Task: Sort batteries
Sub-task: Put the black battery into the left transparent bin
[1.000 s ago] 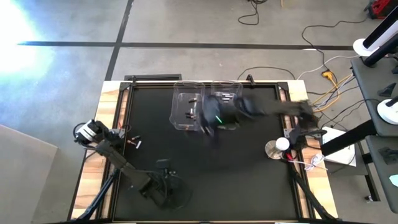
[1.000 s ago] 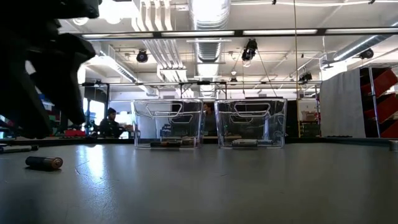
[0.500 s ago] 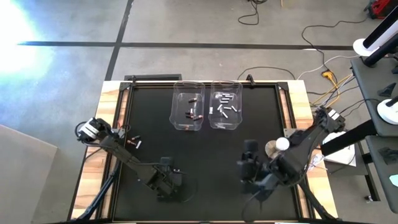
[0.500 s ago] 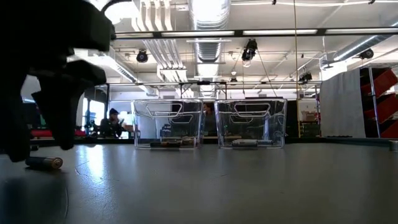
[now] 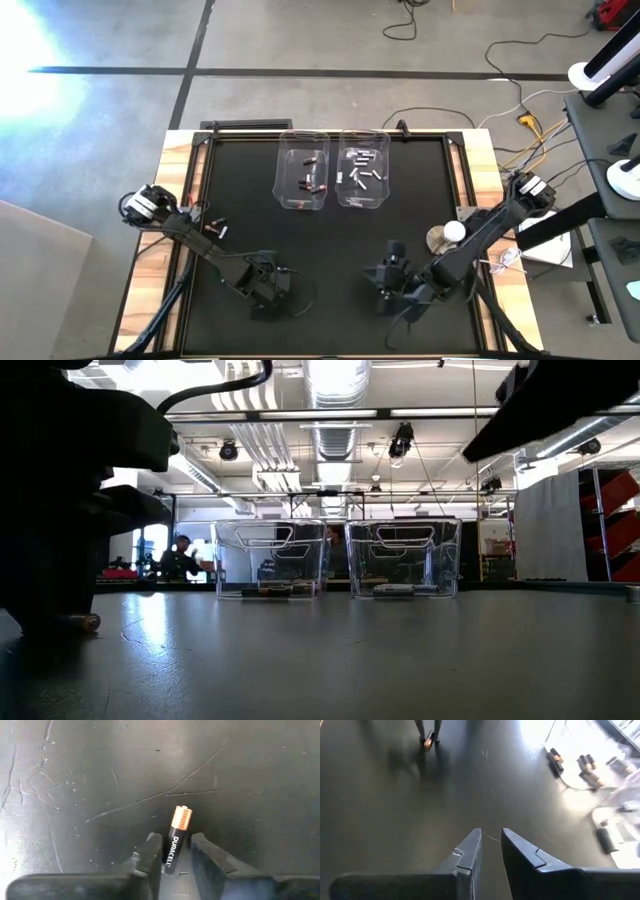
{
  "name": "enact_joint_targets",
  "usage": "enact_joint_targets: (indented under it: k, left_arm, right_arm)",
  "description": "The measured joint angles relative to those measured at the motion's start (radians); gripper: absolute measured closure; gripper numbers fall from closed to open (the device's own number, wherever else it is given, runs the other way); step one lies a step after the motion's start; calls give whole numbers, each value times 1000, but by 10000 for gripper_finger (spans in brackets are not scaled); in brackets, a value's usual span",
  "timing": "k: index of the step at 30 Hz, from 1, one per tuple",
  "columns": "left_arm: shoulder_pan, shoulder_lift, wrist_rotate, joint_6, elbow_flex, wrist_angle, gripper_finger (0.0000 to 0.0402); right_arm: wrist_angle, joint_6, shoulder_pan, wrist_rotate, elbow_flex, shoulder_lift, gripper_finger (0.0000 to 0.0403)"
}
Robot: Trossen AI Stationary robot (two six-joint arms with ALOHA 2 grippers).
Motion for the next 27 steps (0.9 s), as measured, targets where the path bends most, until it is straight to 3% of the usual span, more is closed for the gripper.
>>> enact_joint_targets:
  k: [7,19,27]
  left_arm:
    - [-1,-4,-5,-20,-53,75,389]
    - [26,-35,-85,29,-5,75,390]
    - [193,-175,-162,191,72,50,389]
  right_arm:
    - [349,-59,-72,-76,-180,24,349]
    - [380,-76,-83,-87,-197,55,355]
    - [388,-84,-83,-88,-197,90,358]
